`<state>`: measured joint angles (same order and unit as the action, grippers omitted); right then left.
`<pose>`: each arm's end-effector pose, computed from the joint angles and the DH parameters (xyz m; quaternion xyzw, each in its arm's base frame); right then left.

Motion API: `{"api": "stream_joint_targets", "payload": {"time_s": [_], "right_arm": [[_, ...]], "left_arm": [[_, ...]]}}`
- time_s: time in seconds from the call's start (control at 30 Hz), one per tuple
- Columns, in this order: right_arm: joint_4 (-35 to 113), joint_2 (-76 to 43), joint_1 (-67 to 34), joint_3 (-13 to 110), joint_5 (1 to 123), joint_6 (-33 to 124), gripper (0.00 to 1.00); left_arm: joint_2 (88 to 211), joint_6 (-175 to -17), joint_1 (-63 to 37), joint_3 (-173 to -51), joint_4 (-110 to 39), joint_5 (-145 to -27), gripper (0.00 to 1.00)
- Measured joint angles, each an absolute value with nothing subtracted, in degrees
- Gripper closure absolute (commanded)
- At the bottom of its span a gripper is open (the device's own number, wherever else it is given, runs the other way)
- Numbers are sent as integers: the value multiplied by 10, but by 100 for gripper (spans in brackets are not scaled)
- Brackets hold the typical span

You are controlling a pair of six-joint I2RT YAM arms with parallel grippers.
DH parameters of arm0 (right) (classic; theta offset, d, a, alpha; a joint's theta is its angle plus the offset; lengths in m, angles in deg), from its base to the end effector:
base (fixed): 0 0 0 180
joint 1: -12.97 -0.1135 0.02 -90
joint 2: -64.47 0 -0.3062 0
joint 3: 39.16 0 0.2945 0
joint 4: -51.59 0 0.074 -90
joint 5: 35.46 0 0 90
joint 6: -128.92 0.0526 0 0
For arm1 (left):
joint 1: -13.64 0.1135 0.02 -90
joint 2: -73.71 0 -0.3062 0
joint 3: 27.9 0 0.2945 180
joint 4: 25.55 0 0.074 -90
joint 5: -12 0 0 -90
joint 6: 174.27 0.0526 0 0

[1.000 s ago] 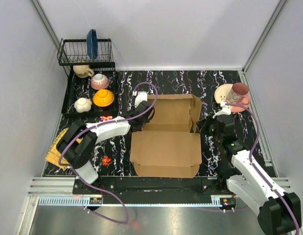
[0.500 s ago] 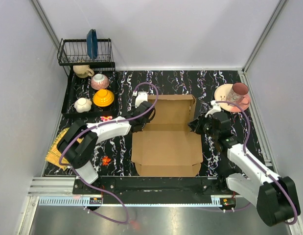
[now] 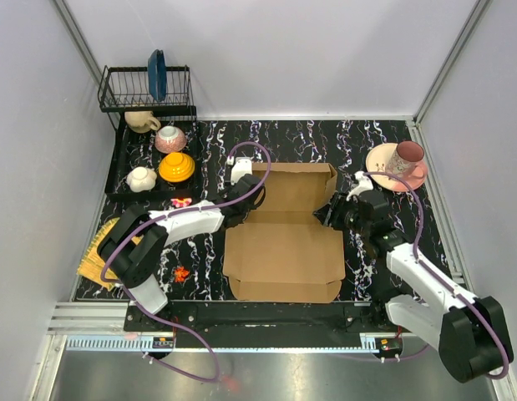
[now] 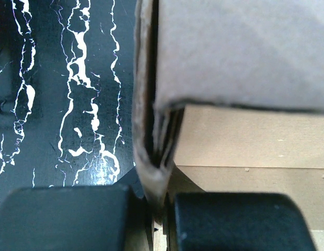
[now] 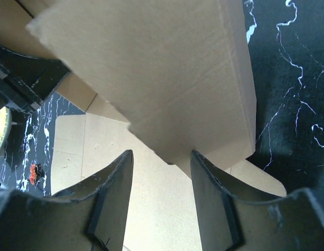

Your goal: Fold the paper box

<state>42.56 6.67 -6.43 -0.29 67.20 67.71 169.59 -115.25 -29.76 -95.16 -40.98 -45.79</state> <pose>0.2283 0.0926 0.2183 0.0131 0.8536 0.2954 0.4290 0.3063 -0.2511 0.1946 -0.0120 0.8911 -0.0232 0.4531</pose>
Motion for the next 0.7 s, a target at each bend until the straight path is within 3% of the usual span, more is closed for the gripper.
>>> {"api": "stream_joint_targets", "payload": {"time_s": [0.17, 0.37, 0.6, 0.7], "right_arm": [[401, 116, -64, 11, 671, 669, 36], [366, 168, -64, 49, 673, 657, 33], [323, 289, -65, 52, 597, 657, 34], [307, 329, -65, 52, 530, 662, 39]], "left_arm": [[1696, -1152, -298, -951, -409, -455, 100], [1696, -1152, -298, -951, -409, -454, 100], [1696, -1152, -298, -951, -409, -454, 100], [1696, -1152, -298, -951, -409, -454, 100]]}}
